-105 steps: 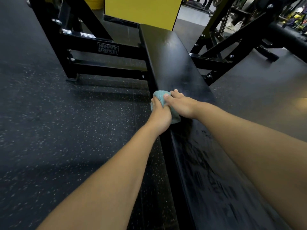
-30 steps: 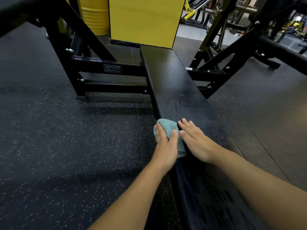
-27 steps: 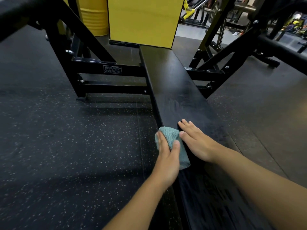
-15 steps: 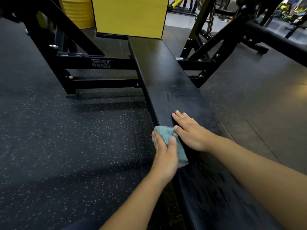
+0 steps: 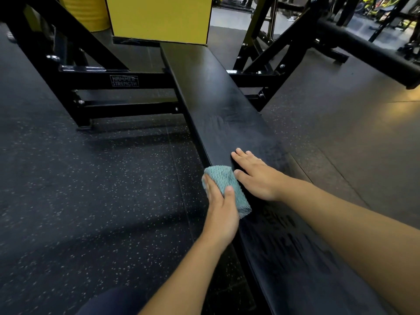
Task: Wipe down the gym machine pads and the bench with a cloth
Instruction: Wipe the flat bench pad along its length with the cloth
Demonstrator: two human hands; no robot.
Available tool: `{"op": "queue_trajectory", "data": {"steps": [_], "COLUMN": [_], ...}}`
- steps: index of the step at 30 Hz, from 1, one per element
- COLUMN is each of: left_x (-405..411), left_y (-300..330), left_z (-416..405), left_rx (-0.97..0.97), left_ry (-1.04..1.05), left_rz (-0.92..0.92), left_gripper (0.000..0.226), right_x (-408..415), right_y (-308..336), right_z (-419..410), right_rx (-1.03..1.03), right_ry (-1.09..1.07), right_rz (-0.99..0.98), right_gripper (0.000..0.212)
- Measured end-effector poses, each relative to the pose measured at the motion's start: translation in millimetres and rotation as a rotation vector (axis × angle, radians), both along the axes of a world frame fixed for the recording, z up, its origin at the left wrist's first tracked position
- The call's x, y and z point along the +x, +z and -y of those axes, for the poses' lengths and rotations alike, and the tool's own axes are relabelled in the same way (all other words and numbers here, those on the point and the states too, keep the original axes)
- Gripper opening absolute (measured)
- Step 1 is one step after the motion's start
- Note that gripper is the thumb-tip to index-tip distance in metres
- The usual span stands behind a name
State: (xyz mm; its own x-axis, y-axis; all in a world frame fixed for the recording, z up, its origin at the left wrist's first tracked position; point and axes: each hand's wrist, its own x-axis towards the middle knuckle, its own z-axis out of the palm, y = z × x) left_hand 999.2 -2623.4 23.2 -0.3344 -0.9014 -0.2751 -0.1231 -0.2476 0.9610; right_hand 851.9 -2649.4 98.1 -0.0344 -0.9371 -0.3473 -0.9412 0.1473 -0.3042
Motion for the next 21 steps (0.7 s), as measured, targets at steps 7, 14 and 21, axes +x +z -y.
{"op": "queue_trajectory", "data": {"steps": [7,14,21], "left_x": [-2.2,-4.0,3.4], "left_y": [9.7,19.5,12.0], "left_z": [34.7,53.0,-35.9], "left_rx": [0.009,0.031,0.034], "left_ry": [0.014,0.048,-0.035], "left_rz": [0.071,0.095,0.100], "left_gripper": [0.071,0.073,0.070], "right_x": [5.3,5.9,6.7], "right_y": [-5.6,-3.3,-1.1], "right_z": [-5.5,-23.5,-31.7], "right_rx": [-0.038,-0.009,-0.043], "right_ry": [-0.010,0.001,0.009], "right_rz": [-0.008,-0.018,-0.024], "right_gripper": [0.061,0.062,0.061]}}
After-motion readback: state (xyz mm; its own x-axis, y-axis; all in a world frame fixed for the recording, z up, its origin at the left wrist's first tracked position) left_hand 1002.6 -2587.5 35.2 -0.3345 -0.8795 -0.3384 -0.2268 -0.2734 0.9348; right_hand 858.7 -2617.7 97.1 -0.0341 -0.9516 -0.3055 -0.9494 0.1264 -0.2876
